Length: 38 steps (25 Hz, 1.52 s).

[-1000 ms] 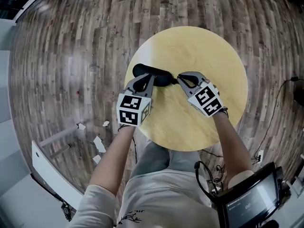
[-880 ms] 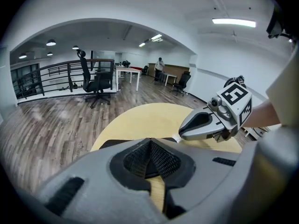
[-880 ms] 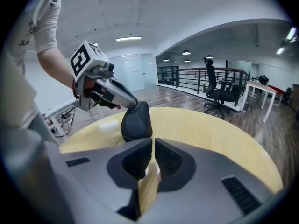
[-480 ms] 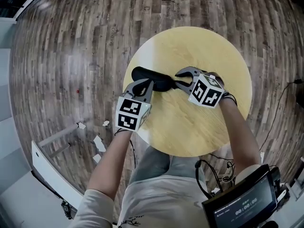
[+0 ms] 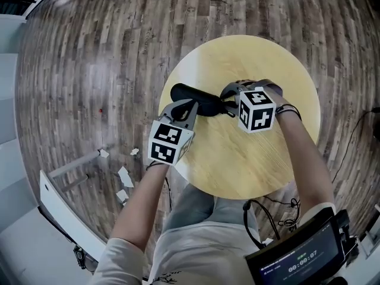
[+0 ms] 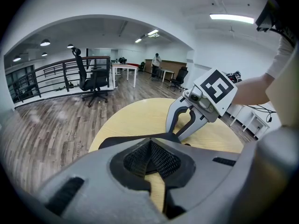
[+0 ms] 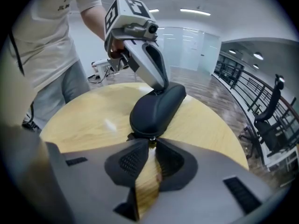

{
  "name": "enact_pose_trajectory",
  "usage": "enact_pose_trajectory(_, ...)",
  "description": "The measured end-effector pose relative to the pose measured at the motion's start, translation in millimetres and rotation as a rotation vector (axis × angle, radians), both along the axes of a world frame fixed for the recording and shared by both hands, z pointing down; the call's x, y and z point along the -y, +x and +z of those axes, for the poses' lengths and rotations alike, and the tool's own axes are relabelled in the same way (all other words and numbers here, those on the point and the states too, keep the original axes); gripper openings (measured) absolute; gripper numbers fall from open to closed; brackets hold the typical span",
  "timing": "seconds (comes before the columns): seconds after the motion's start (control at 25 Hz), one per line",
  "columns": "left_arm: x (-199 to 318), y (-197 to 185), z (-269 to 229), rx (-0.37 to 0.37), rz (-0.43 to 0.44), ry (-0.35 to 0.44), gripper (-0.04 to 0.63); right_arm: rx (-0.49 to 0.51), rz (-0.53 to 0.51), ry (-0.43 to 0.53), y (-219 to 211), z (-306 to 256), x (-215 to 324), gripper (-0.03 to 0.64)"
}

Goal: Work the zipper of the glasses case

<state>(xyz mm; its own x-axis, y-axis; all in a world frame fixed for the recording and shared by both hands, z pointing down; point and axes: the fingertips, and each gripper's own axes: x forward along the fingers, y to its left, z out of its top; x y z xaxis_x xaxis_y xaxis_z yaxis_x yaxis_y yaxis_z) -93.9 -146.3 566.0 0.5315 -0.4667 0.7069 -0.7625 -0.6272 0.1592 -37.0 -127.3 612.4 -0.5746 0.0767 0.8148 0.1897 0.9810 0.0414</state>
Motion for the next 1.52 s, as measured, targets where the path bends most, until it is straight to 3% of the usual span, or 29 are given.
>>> enact_pose_trajectory(0.16,0.7,1.5,-1.5,0.002,0.001,0.005,0.006,-0.025,-0.048,-0.009,0.9,1.1,0.2,0.031)
enact_pose_trajectory(0.72,0.7,0.3,-2.8,0.002,-0.005,0.004,0.006,0.026,0.021,-0.047,1.9,-5.8,-0.2,0.041)
enact_pose_trajectory(1.08,-0.2,-1.2,-3.2,0.001,-0.015,0.012,0.008,-0.003,-0.066,-0.047,-0.6,-2.1,-3.8,0.043)
enact_pose_trajectory(1.28,-1.4,-2.2,-3.8,0.003,-0.014,0.013,0.006,0.018,0.000,-0.059,0.5,-5.2,-0.5,0.015)
enact_pose_trajectory(1.52,-1.9,-2.7,-4.6,0.009,-0.014,0.003,0.008,-0.001,0.017,0.003,5.5,-6.0,0.4,0.012)
